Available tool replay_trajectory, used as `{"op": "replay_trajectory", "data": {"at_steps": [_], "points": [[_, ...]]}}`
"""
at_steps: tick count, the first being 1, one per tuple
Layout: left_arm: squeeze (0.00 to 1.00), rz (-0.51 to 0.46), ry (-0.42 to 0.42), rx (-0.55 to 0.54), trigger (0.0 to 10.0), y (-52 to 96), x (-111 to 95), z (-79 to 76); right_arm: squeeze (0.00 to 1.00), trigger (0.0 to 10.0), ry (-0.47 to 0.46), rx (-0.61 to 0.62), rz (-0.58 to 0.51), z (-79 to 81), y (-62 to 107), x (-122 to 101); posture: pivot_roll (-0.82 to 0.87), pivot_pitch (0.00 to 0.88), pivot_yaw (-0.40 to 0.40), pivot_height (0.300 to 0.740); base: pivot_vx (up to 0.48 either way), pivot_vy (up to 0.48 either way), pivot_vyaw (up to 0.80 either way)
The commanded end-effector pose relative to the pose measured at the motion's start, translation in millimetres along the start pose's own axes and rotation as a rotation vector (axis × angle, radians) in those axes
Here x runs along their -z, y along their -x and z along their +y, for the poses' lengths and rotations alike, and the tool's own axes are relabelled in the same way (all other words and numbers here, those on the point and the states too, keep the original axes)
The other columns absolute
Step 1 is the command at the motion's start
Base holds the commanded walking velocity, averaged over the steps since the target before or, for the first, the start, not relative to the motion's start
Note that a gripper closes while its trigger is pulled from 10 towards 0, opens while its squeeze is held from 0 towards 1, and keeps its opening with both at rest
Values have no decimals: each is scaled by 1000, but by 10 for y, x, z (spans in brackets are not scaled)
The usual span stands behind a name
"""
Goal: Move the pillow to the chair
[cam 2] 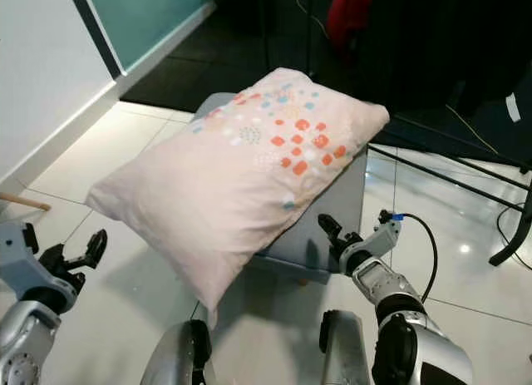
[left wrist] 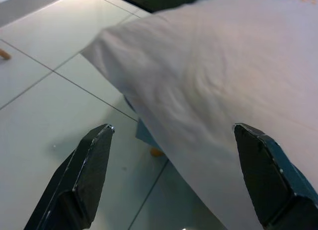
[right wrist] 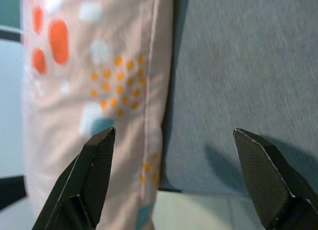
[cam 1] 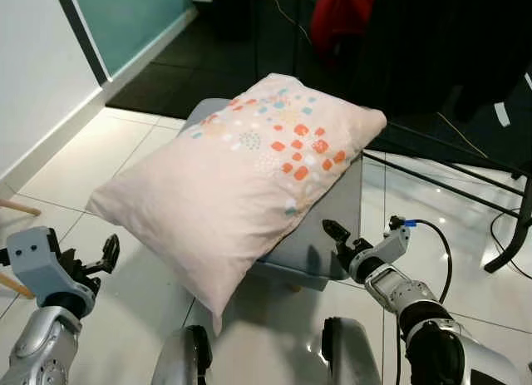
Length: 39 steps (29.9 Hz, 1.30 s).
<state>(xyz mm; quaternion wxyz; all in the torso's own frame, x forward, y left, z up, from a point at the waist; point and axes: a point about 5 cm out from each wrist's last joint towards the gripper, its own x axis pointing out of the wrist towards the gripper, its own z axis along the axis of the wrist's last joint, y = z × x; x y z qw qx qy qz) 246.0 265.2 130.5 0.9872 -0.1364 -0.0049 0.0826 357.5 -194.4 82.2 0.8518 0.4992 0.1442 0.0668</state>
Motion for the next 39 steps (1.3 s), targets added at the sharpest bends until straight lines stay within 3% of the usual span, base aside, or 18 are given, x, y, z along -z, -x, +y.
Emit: {"op": "replay_trajectory", "data": {"at_steps": [1, 9, 18, 22, 29, 32, 38, 39], "points": [[0, 22, -5, -9, 10000, 60, -28, 23, 0, 10000, -53, -39, -28, 61, -32, 8, 9, 326, 38, 430, 0, 0, 0], [0, 17, -17, -5, 10000, 212, -168, 5, 0, 10000, -41, -115, -36, 281, -137, -20, 58, 378, 48, 405, 0, 0, 0], [0, 13, -37, -8, 10000, 358, -329, -22, 0, 10000, -15, -252, 86, 765, -358, 289, 95, 454, 72, 391, 0, 0, 0], [0, 11, -37, -2, 10000, 383, -396, -56, 0, 10000, -11, -279, 107, 892, -401, 340, 102, 481, 82, 391, 0, 0, 0], [0, 1, -40, 14, 10000, 420, -535, -120, 0, 10000, -14, -326, 109, 1121, -465, 342, 116, 516, 90, 391, 0, 0, 0], [0, -2, -51, 12, 10000, 482, -607, -116, 0, 10000, 15, -414, 111, 1373, -510, 358, 122, 539, 90, 391, 0, 0, 0], [0, 3, -56, 12, 10000, 518, -635, -114, 0, 10000, 46, -481, 79, 1582, -535, 302, 122, 548, 89, 391, 0, 0, 0], [0, 10, -56, 14, 10000, 535, -649, -127, 0, 0, 65, -512, 39, 1713, -546, 219, 120, 553, 87, 391, 0, 0, 0]]}}
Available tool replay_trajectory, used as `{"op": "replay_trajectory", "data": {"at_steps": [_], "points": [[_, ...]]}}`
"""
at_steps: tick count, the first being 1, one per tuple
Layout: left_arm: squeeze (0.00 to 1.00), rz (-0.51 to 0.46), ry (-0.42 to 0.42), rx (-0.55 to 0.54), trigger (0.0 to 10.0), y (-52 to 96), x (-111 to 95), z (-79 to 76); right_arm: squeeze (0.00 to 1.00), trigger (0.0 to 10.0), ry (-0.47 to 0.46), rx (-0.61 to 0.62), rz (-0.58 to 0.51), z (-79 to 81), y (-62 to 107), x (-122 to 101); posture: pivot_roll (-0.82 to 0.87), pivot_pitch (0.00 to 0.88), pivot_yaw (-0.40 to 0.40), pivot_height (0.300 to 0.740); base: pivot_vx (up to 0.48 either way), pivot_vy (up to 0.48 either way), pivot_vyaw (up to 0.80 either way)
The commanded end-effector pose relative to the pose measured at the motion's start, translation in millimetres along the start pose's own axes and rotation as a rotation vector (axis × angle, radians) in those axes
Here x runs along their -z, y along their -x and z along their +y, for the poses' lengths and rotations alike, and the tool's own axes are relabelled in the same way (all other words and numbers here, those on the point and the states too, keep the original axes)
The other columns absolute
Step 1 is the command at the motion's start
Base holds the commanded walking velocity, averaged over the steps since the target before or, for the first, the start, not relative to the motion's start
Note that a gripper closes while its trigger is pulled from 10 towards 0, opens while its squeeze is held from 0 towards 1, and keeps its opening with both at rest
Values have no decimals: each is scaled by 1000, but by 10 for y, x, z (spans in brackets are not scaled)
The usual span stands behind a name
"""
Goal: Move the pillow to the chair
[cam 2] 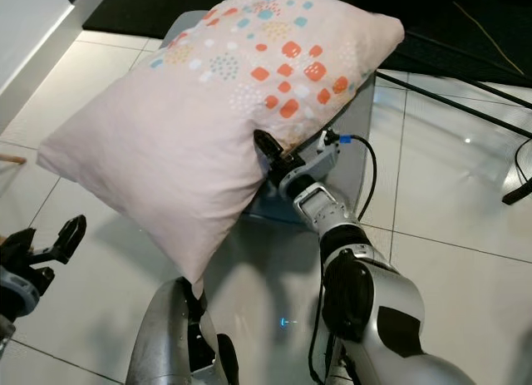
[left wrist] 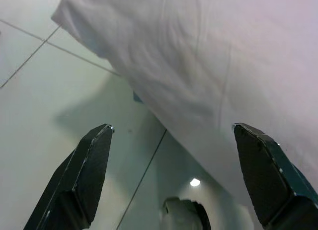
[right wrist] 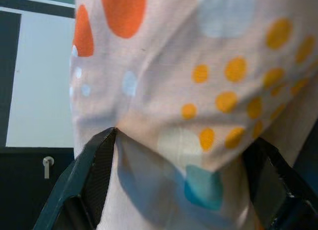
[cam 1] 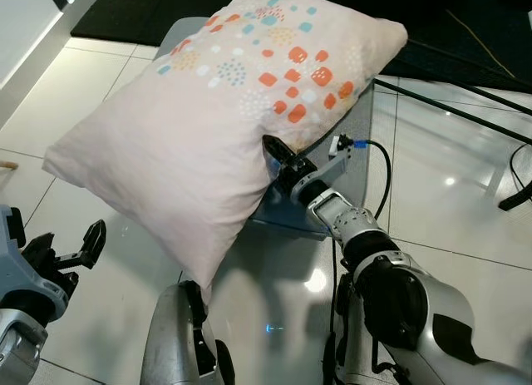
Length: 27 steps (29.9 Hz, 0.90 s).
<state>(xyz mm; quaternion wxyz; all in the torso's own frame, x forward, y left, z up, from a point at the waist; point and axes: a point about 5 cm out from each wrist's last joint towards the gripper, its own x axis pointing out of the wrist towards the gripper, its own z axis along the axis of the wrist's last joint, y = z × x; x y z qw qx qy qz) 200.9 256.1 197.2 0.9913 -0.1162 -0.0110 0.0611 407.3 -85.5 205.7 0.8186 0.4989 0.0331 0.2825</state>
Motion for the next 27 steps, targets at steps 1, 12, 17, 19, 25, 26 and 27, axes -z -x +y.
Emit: {"op": "replay_trajectory", "data": {"at_steps": [1, 12, 17, 19, 25, 26, 27], "points": [[0, 21, -16, -31, 10000, 69, -15, 65, 0, 0, 19, -24, 8, 72, -54, 33, 120, 553, 87, 391, 0, 0, 0], [0, 39, -9, -33, 10000, 114, -36, 46, 0, 0, 56, 37, -84, 76, -48, -207, 108, 554, 81, 391, 0, 0, 0], [0, 50, 5, -31, 10000, 121, -6, 5, 0, 0, 72, 39, -79, 60, -30, -232, 98, 558, 74, 391, 0, 0, 0], [0, 51, 7, -31, 10000, 121, -5, 1, 0, 0, 79, 39, -73, 60, -30, -232, 98, 558, 74, 391, 0, 0, 0], [0, 48, 20, -37, 10000, 99, 9, -11, 0, 0, 94, 37, -82, 80, -28, -306, 76, 542, 59, 391, 0, 0, 0], [0, 48, 23, -36, 10000, 93, 14, -17, 0, 0, 96, 34, -87, 88, -28, -328, 76, 542, 59, 391, 0, 0, 0], [0, 48, 23, -36, 10000, 93, 14, -17, 0, 0, 96, 34, -87, 88, -28, -328, 76, 542, 59, 391, 0, 0, 0]]}}
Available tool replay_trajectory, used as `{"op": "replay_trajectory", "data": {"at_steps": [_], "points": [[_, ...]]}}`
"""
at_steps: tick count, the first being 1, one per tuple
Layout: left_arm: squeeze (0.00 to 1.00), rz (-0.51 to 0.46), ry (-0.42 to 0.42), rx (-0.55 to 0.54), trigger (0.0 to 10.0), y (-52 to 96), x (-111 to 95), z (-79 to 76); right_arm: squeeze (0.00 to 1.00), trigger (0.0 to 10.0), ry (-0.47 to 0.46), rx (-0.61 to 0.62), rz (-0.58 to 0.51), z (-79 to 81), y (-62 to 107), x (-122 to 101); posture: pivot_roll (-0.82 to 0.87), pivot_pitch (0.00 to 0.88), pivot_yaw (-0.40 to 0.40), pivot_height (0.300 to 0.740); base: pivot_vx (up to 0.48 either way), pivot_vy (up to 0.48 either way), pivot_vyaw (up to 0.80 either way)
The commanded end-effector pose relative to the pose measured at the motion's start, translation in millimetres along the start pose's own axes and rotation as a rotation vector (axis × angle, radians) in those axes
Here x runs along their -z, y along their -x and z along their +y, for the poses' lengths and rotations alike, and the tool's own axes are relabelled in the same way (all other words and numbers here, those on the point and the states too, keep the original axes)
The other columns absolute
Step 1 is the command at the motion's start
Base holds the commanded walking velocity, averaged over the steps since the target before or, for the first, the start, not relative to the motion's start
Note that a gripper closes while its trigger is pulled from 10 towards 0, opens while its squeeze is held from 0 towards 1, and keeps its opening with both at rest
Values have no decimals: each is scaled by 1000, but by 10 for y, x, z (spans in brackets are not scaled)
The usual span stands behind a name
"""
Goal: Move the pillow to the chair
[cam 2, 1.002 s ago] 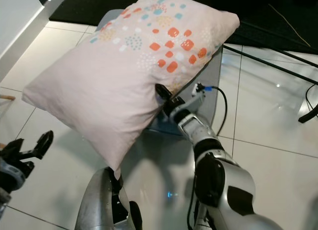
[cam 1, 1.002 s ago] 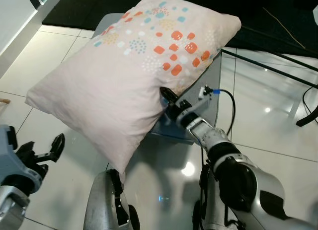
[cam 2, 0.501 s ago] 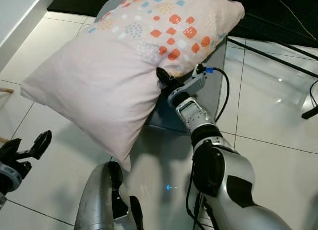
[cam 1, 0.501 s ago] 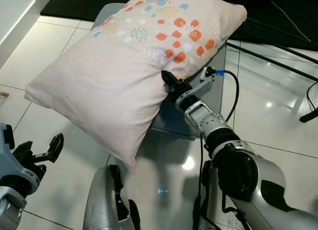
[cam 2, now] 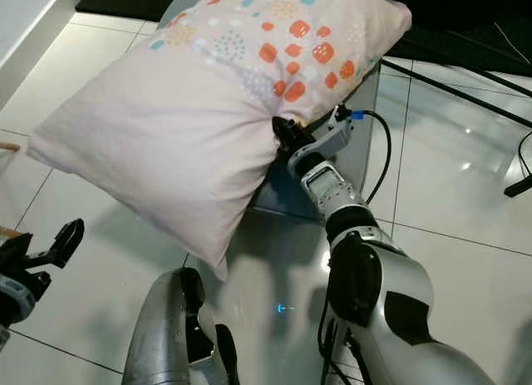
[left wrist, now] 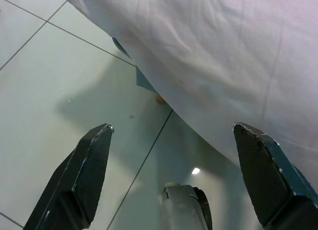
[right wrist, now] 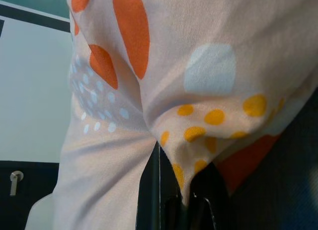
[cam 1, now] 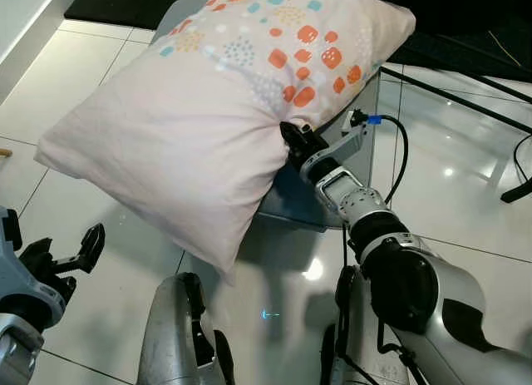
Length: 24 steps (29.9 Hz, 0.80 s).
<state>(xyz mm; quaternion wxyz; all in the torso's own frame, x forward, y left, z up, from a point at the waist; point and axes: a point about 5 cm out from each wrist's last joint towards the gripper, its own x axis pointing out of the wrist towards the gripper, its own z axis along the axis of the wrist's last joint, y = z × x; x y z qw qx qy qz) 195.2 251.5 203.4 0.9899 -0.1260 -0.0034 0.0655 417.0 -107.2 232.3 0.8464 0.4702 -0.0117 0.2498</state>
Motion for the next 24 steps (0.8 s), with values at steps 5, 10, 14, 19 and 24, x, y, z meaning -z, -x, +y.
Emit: {"op": "replay_trajectory", "data": {"at_steps": [5, 10, 14, 19, 24], "points": [[0, 16, 27, -24, 10000, -38, 89, 1, 0, 0, 38, -25, -19, 48, -13, -131, 36, 483, 30, 391, 0, 0, 0], [0, -19, 55, -10, 10000, -154, 101, -55, 0, 0, 85, -55, -24, 58, 7, -234, -7, 424, 11, 391, 0, 0, 0], [0, -61, 95, 8, 10000, -331, 117, -117, 0, 0, 101, -74, -39, 39, 51, -352, -56, 357, 3, 391, 0, 0, 0], [0, -94, 131, 49, 10000, -506, 129, -246, 0, 0, 143, -91, -35, 42, 76, -425, -104, 272, -7, 391, 0, 0, 0], [0, -147, 180, 99, 10000, -744, 114, -420, 0, 0, 199, -90, 14, -33, 149, -443, -145, 182, -19, 391, 0, 0, 0]]}}
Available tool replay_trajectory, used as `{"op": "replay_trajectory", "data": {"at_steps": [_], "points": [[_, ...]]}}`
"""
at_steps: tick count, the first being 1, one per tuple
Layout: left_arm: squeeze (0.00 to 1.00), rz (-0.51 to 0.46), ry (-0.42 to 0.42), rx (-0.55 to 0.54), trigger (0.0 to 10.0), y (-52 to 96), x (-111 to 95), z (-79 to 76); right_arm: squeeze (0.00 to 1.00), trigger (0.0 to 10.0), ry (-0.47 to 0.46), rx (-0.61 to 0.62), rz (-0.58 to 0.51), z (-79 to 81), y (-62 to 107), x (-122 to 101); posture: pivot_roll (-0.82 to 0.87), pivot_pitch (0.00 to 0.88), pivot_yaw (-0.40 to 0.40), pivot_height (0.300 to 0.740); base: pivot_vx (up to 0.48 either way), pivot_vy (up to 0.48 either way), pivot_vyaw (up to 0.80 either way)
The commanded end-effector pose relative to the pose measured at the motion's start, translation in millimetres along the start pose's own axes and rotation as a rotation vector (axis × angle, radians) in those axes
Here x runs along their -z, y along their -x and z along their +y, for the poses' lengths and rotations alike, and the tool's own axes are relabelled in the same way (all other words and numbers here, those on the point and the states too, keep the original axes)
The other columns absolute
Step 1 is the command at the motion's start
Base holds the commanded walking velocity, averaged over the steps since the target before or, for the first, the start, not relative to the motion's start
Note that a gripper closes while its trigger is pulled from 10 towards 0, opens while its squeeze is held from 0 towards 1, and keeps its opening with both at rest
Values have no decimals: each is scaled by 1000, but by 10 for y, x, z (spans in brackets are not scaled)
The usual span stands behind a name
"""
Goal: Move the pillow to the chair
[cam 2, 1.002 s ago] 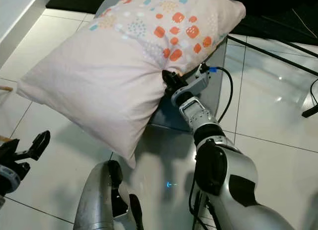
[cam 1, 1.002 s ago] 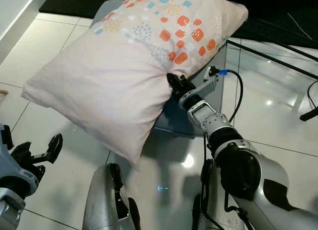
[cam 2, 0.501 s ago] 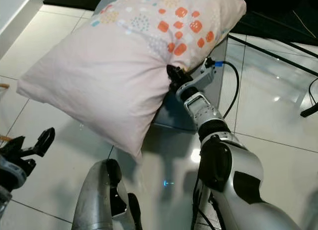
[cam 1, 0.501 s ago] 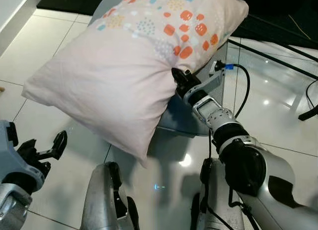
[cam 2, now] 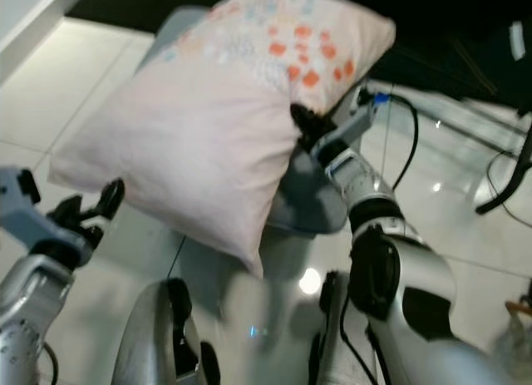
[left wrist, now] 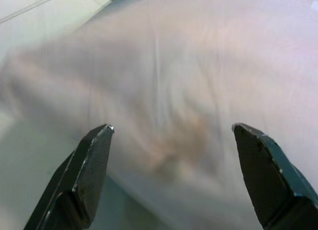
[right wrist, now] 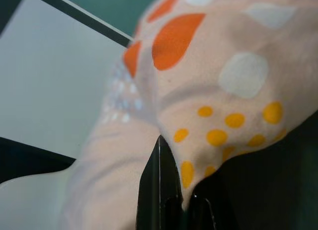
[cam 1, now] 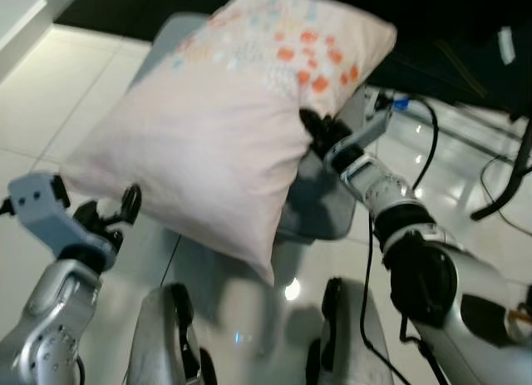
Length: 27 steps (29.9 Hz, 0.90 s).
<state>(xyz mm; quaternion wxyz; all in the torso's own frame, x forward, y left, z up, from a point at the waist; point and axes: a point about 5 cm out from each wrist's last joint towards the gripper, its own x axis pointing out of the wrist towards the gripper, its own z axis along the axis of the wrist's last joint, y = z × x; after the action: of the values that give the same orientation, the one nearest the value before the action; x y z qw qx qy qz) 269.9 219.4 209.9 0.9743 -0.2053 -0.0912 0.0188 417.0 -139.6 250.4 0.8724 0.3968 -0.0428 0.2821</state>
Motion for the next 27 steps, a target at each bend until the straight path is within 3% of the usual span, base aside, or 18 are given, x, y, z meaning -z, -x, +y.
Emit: {"op": "replay_trajectory", "data": {"at_steps": [1, 4, 5, 7, 8, 11, 20, 27], "points": [[0, 4, 6, -14, 10000, -33, 83, 19, 0, 0, 35, -17, -1, -44, 65, -75, -145, 182, -19, 391, 0, 0, 0], [0, -10, 15, -5, 10000, -85, 101, -9, 0, 0, 39, -18, 11, -68, 89, -65, -145, 182, -19, 391, 0, 0, 0], [0, -26, 31, 10, 10000, -160, 119, -58, 0, 0, 43, 0, 60, -160, 172, 66, -181, 87, -33, 391, 0, 0, 0], [0, -36, 43, 22, 10000, -233, 140, -94, 0, 0, 43, 16, 98, -228, 237, 176, -191, 71, -31, 391, 0, 0, 0], [0, -49, 52, 41, 10000, -317, 160, -148, 0, 0, 19, 32, 155, -343, 395, 375, -199, 46, -26, 391, 0, 0, 0], [0, -54, 53, 51, 10000, -356, 171, -155, 0, 0, 17, 43, 178, -400, 506, 480, -205, 27, -23, 391, 0, 0, 0], [0, -55, 46, 64, 10000, -435, 272, -153, 0, 0, 10, 4, 205, -362, 579, 656, -213, 0, -13, 411, 0, 0, 0], [0, -58, 50, 69, 10000, -479, 344, -177, 0, 0, 29, 18, 181, -311, 515, 586, -213, 0, -15, 431, 0, 0, 0]]}}
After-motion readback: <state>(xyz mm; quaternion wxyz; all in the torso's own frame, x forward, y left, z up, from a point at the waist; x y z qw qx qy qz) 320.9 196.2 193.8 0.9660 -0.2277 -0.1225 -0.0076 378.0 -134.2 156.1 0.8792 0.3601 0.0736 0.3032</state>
